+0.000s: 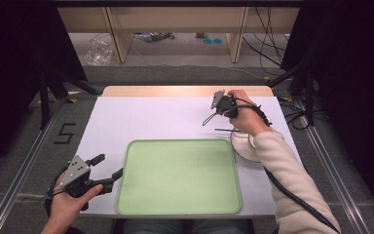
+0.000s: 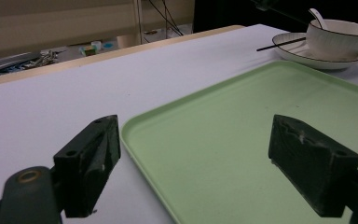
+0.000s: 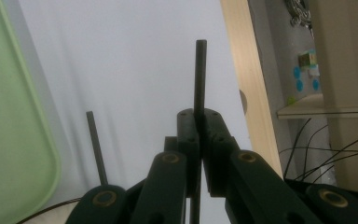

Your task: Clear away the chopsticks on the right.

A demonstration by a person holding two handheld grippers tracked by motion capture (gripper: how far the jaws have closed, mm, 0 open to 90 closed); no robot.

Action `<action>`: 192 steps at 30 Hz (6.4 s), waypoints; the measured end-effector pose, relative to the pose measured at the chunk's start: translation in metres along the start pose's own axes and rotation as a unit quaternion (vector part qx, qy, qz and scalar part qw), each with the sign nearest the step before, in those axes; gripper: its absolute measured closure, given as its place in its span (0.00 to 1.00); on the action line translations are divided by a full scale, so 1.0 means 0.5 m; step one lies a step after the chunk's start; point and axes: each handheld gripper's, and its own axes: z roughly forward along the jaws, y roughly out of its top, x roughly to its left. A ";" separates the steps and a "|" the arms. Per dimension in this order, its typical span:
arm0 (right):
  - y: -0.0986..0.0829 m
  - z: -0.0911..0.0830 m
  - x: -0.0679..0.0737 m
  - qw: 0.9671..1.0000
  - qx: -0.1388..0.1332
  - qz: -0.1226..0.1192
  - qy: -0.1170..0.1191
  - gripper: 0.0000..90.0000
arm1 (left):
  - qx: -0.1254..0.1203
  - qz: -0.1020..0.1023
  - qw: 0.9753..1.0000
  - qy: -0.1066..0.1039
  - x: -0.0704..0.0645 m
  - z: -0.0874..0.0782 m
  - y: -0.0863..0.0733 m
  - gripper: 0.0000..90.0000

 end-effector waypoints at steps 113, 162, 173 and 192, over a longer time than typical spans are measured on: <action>-0.081 -0.050 0.127 0.765 0.105 0.606 0.193 0.98 | 0.001 0.000 1.000 0.001 -0.001 0.000 0.000 0.19; -0.032 0.002 0.087 0.994 0.089 0.008 0.058 0.69 | 0.003 0.003 1.000 0.001 0.001 0.000 0.000 0.19; -0.027 0.054 0.096 0.993 0.098 0.000 0.071 0.77 | 0.003 -0.002 1.000 0.001 0.000 0.000 -0.001 0.19; -0.026 0.097 0.097 0.990 0.113 -0.045 0.067 0.97 | 0.003 0.000 1.000 -0.001 0.001 0.000 -0.001 0.19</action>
